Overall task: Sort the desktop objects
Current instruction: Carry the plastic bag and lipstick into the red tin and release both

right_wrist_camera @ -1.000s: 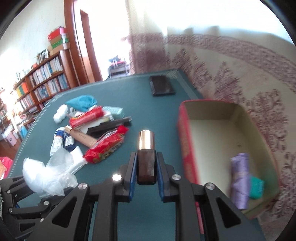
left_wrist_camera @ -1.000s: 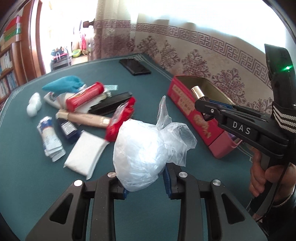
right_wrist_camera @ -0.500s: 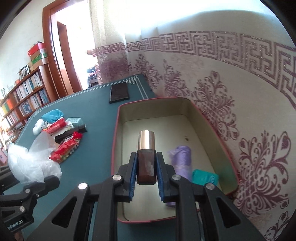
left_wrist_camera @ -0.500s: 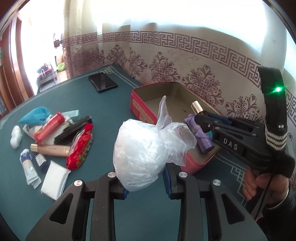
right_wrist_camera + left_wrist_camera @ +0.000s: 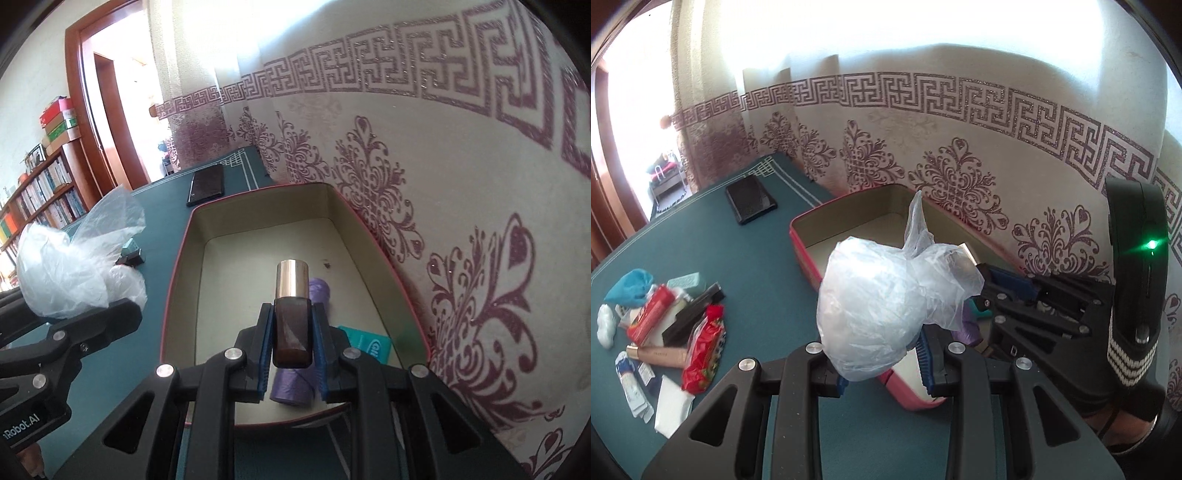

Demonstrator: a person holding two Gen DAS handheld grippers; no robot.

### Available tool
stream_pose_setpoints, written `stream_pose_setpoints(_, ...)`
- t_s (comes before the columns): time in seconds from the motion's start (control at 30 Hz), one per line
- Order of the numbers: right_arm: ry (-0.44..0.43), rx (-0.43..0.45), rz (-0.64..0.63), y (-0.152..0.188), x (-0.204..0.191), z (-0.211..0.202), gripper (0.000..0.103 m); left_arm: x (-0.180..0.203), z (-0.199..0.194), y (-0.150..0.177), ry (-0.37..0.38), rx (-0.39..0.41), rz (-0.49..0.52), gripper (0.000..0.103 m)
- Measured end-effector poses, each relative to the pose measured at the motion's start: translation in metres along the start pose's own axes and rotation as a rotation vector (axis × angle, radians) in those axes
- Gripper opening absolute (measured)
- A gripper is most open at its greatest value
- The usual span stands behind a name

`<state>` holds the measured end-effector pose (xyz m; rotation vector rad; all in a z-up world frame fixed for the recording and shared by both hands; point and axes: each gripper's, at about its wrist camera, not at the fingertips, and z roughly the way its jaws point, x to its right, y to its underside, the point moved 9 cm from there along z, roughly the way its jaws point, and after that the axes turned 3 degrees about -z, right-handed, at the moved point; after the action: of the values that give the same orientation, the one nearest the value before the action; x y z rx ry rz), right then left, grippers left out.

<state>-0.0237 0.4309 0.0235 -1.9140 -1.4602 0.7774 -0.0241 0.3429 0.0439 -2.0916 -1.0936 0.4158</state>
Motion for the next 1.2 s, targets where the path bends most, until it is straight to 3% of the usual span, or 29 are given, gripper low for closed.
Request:
stream_pose_setpoints(0.37, 0.016, -0.007, 0.031, 0.0, 0.013, 0.006, 0.023, 0.017, 0.026, -0.013, 0.009, -0.018, 0.024, 0.035)
stream_pose_setpoints(0.47, 0.03, -0.026, 0.048, 0.002, 0.018, 0.013, 0.024, 0.016, 0.034, -0.009, -0.017, -0.039, 0.04, 0.046)
stream_pose_setpoints(0.53, 0.051, -0.027, 0.048, 0.003, 0.022, 0.014, 0.024, 0.012, 0.034, -0.008, -0.034, -0.035, 0.028, 0.059)
stream_pose_setpoints(0.63, 0.049, -0.033, 0.056, 0.003, 0.024, 0.015, 0.024, 0.004, 0.034, -0.01, -0.027, -0.03, -0.009, 0.067)
stream_pose_setpoints(0.87, 0.045, -0.029, 0.062, 0.003, 0.023, 0.017, 0.04, -0.002, 0.032, -0.009, -0.029, -0.033, -0.039, 0.068)
stream_pose_setpoints(1.2, 0.041, -0.008, 0.069, 0.003, 0.022, 0.007, 0.045, -0.009, 0.025, -0.004, -0.029, -0.038, -0.069, 0.069)
